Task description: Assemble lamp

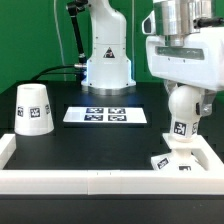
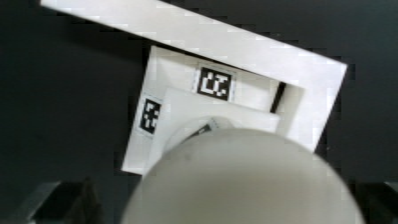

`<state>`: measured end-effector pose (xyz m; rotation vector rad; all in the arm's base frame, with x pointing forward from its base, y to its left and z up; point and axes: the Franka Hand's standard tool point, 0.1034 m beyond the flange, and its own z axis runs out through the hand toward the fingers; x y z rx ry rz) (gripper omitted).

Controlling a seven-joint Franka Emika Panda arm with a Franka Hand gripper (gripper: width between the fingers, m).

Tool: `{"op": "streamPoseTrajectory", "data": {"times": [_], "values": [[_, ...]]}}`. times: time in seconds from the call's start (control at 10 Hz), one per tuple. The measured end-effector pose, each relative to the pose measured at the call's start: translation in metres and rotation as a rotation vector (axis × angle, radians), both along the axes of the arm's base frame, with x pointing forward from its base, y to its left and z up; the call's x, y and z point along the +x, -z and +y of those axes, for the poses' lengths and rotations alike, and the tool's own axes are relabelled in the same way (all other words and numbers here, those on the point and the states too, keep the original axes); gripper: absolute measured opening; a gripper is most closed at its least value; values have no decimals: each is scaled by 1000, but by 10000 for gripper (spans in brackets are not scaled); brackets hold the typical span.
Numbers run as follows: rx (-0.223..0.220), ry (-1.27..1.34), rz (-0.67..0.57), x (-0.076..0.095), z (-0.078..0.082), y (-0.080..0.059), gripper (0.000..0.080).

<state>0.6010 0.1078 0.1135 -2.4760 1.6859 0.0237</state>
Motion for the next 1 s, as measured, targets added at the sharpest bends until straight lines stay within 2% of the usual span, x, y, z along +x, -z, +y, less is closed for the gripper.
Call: {"op": "streamPoseTrajectory", "data": {"times": [0.3,0.7,0.8,1.0], "values": [[-35,-443,-61,1,-3,0,698],[-54,-713,-94,1,-3,1,698],[-95,-901,-115,2,-5,1,698],[-139,-1134,-139,4,-4,-1,698]]}}
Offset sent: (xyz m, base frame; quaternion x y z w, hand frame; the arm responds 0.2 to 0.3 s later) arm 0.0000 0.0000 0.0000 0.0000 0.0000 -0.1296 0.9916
